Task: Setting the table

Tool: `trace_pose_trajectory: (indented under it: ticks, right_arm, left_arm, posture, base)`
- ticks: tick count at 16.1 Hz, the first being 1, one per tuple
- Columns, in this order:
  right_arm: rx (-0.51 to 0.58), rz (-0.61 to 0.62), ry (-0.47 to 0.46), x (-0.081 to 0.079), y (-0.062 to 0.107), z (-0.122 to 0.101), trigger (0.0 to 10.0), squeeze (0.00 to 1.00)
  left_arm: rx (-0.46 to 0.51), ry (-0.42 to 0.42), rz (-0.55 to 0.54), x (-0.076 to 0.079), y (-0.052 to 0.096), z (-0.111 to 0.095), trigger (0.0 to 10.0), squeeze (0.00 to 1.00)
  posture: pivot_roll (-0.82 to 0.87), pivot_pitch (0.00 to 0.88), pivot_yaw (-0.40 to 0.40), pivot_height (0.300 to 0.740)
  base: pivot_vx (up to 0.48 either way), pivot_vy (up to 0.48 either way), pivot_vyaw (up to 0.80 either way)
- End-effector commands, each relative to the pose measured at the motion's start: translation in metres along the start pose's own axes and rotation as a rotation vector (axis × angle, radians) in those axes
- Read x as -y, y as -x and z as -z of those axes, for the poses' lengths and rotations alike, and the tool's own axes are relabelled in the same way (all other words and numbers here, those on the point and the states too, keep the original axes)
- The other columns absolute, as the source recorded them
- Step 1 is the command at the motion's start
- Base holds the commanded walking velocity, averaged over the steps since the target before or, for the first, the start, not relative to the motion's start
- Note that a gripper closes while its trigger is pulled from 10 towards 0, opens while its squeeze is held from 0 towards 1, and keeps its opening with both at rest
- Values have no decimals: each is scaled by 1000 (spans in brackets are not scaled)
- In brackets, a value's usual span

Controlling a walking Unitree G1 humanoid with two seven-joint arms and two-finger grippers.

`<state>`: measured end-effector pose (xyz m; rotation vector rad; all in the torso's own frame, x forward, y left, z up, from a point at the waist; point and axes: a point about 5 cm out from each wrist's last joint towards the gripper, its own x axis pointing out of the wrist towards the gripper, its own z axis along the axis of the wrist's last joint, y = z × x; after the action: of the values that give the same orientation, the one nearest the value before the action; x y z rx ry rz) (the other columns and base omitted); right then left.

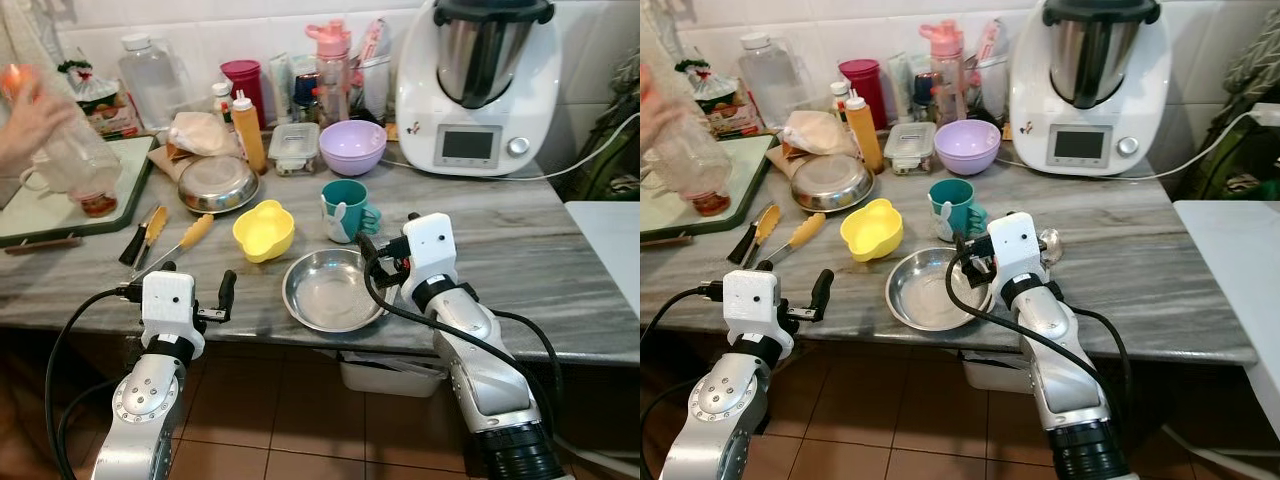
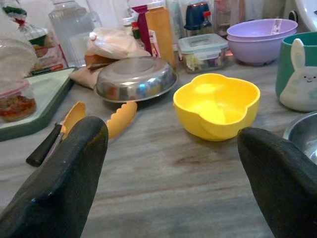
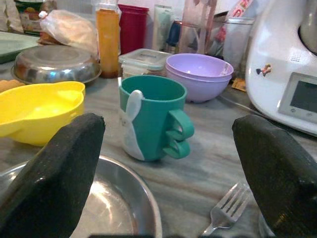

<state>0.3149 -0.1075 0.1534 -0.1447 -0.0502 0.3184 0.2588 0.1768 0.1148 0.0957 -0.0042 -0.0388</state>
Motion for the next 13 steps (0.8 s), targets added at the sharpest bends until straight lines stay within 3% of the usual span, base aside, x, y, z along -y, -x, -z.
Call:
trace_pose_trajectory:
  ticks: [1,13]
  right_arm:
    - [16,3,-5,0,-3,-4,10000,0]
    - [8,6,-24,1,-5,-1,10000,0]
  left_arm:
    - [11,-15,-3,-2,0,-4,10000,0]
    - [-9,-19,-8,-3,-1,-2,10000,0]
  posture:
    - [-178,0,89,740]
    - [-175,0,94,740]
  base:
    - [0,0,0]
    - [-277,0,0]
